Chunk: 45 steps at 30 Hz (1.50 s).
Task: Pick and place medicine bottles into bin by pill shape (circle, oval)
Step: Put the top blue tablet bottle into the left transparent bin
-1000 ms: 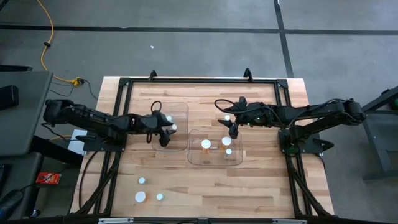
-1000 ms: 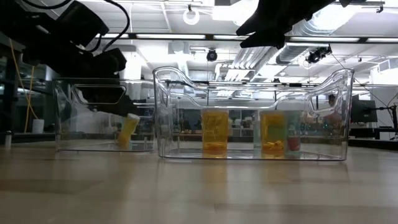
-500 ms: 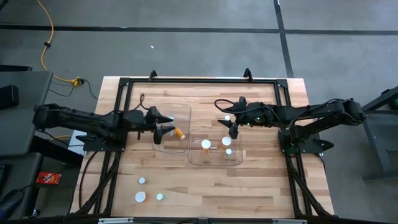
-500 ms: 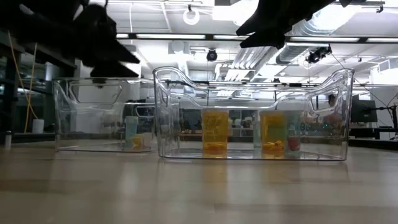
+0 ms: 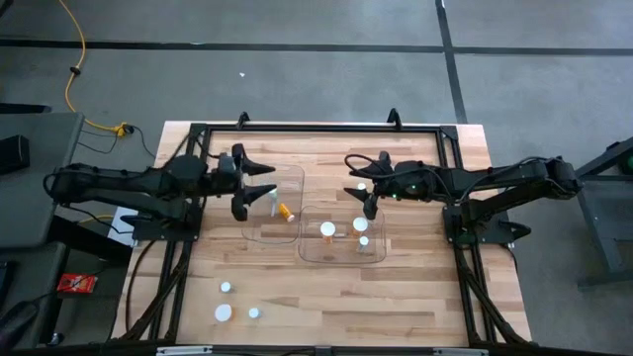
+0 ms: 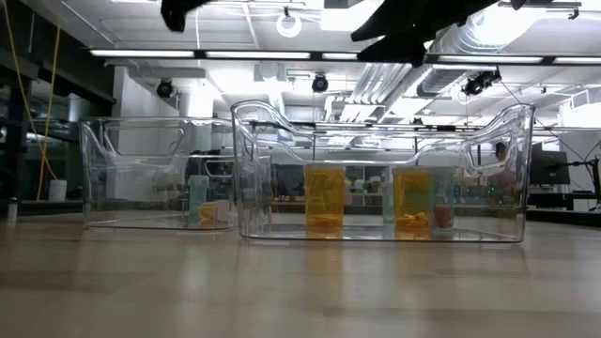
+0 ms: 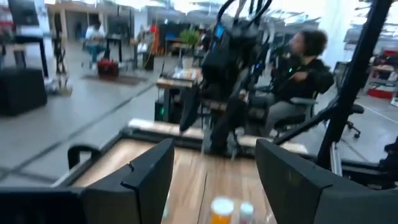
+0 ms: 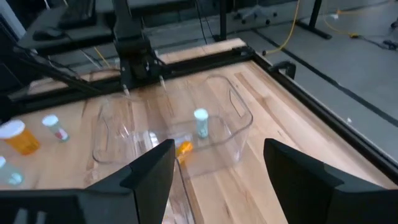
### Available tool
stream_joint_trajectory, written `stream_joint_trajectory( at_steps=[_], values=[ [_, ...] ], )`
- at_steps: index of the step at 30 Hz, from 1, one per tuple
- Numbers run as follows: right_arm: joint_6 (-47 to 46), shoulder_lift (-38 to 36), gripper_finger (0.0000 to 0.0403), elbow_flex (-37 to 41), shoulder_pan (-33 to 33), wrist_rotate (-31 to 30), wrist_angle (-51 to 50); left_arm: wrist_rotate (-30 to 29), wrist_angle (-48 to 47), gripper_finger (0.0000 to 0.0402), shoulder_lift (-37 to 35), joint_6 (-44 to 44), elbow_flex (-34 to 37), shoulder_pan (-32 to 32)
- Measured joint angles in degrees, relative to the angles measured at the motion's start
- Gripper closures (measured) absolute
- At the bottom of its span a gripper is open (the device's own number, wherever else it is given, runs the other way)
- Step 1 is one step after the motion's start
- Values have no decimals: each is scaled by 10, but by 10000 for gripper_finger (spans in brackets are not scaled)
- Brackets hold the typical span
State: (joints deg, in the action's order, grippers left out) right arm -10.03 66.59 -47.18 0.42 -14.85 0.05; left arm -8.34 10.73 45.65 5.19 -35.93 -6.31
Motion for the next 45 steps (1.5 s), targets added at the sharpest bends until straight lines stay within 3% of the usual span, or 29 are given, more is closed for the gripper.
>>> stream_joint_trajectory(
  at_steps=[11, 21, 25, 28, 31, 37, 45],
  values=[
    [-7, 0, 163, 0, 1, 12, 34, 0, 58, 186, 0, 20, -13, 1],
    [-134, 0, 163, 0, -15, 13, 32, -22, 54, 186, 1, 3, -13, -1],
    [-193, 7, 163, -37, -37, -1, -88, -63, 54, 186, 1, 7, -13, -1],
    [-232, 32, 163, -86, -61, -21, -243, -64, 54, 186, 1, 25, -13, -1],
    [-245, 62, 163, -111, -87, -17, -323, -64, 54, 186, 1, 30, -13, -1],
    [-288, 119, 163, -94, -129, 44, -346, -77, 44, 186, 1, 31, -13, -1],
    [-315, 196, 163, -86, -151, 47, -331, -79, 41, 186, 1, 31, -13, -1]
  ],
)
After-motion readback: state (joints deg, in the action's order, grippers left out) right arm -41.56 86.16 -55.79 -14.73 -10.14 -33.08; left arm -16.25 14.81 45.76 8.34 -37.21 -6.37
